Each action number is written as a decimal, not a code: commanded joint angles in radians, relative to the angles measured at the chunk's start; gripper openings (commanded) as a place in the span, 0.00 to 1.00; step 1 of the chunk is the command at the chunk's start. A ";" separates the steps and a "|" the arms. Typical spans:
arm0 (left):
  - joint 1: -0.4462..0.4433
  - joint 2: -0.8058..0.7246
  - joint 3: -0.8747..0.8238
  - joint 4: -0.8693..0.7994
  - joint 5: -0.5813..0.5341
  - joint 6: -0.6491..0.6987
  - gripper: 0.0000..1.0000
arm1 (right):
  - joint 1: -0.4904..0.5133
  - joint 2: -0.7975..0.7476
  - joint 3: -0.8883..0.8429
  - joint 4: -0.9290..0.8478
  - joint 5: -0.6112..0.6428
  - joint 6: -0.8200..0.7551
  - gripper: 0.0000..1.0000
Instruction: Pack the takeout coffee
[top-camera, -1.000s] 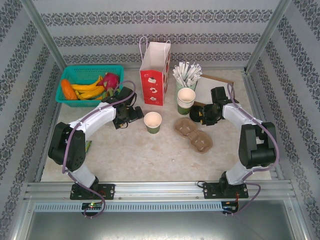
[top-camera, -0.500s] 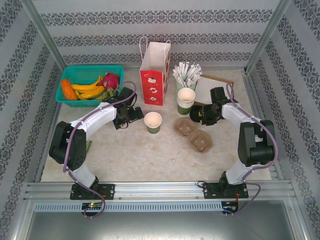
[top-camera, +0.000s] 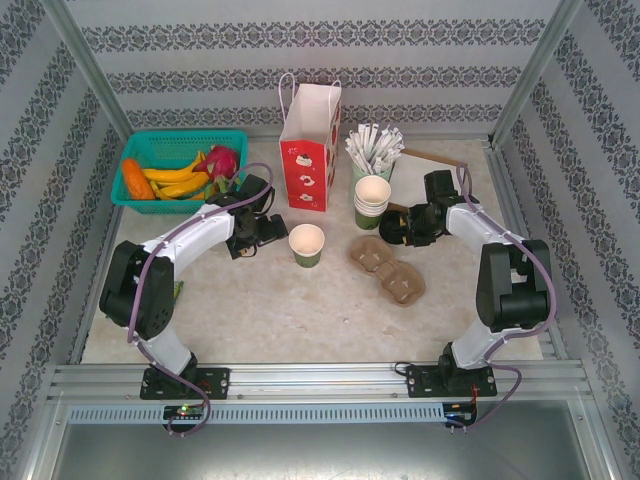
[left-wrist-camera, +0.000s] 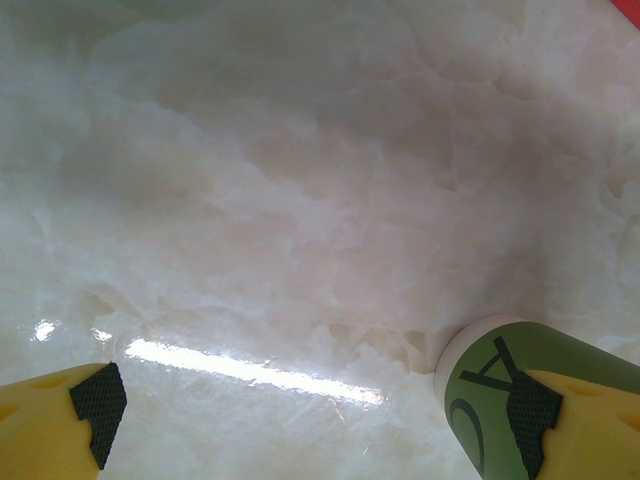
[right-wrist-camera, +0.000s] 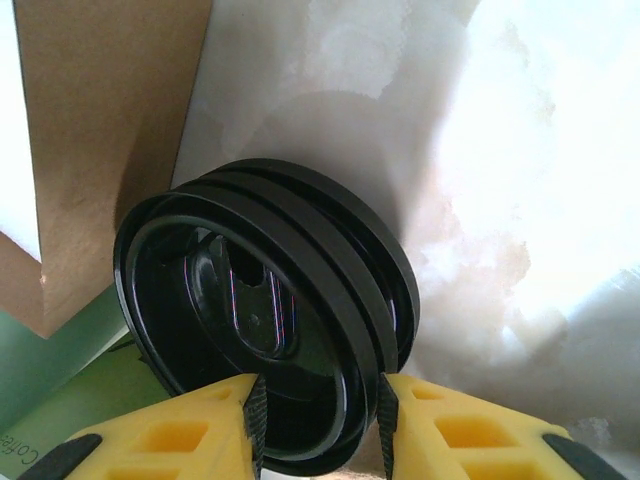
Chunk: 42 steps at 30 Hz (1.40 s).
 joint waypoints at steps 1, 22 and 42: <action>-0.012 0.017 0.032 -0.021 0.004 0.017 1.00 | -0.006 0.023 0.010 0.011 -0.003 0.011 0.38; -0.012 0.013 0.019 -0.025 -0.004 0.011 1.00 | -0.004 0.023 0.011 0.008 -0.013 0.009 0.43; -0.012 0.009 -0.003 -0.005 -0.005 -0.001 1.00 | 0.005 0.069 0.011 0.037 -0.020 0.016 0.38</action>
